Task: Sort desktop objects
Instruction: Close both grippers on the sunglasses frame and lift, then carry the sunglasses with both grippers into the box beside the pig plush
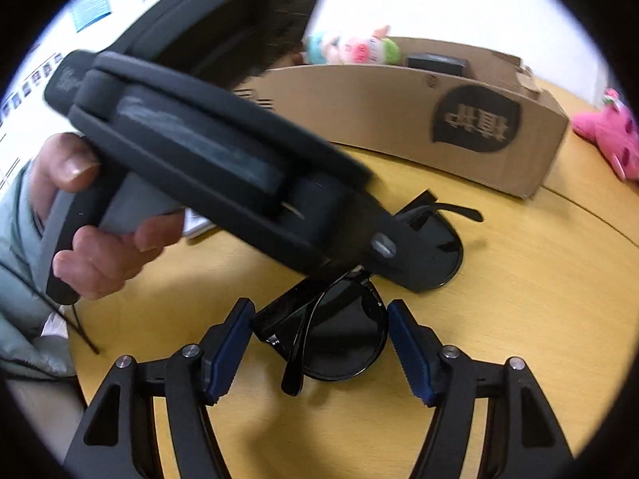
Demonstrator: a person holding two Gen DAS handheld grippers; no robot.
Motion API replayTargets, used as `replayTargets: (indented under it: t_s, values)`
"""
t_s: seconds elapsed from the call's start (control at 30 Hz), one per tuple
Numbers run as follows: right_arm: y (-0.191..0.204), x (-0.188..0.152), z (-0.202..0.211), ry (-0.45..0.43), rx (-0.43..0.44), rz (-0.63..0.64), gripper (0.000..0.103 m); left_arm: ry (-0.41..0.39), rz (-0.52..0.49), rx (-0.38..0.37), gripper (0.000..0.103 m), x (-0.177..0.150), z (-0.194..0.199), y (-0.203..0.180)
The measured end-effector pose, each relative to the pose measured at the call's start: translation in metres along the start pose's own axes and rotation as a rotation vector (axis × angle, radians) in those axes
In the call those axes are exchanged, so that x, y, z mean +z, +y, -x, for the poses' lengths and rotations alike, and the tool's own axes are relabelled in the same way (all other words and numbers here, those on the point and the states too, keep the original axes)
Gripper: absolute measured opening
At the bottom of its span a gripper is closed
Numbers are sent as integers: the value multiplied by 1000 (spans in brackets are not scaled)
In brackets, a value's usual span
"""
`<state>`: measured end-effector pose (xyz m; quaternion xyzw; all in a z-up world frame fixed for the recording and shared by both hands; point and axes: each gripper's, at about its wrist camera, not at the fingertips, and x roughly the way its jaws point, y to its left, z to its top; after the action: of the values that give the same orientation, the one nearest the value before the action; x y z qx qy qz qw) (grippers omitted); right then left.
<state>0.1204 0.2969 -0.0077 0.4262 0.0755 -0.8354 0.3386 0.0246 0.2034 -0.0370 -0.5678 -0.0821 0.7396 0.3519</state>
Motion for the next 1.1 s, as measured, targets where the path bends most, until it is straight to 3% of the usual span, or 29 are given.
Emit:
replayTargets:
  t_s: [0.03,0.1,0.17,0.37,0.57,0.77,1.1]
  values:
    - [2,1,-1,2,-5,5,68,-2,-5,16,62,-1,0,-1]
    - [1,0,0,4,-4,0,68,8,1,48,37,-3,0,0]
    - [-2,-1,2,-1,4,-12,68,4,31,19,37,-4,3,4]
    - [5,-1,3,4,-16,16,68,-9,24,39,34,-9,8,0]
    - [13,15,22,-49,-33,49,68,-77,30,6,34,-3,39,-6]
    - [29,62,46,-117,-64,148,68,-194,1,16,34,16,99,-6]
    - [56,179,54,-220,-57,352,68,-371,-7,83,35,64,215,23]
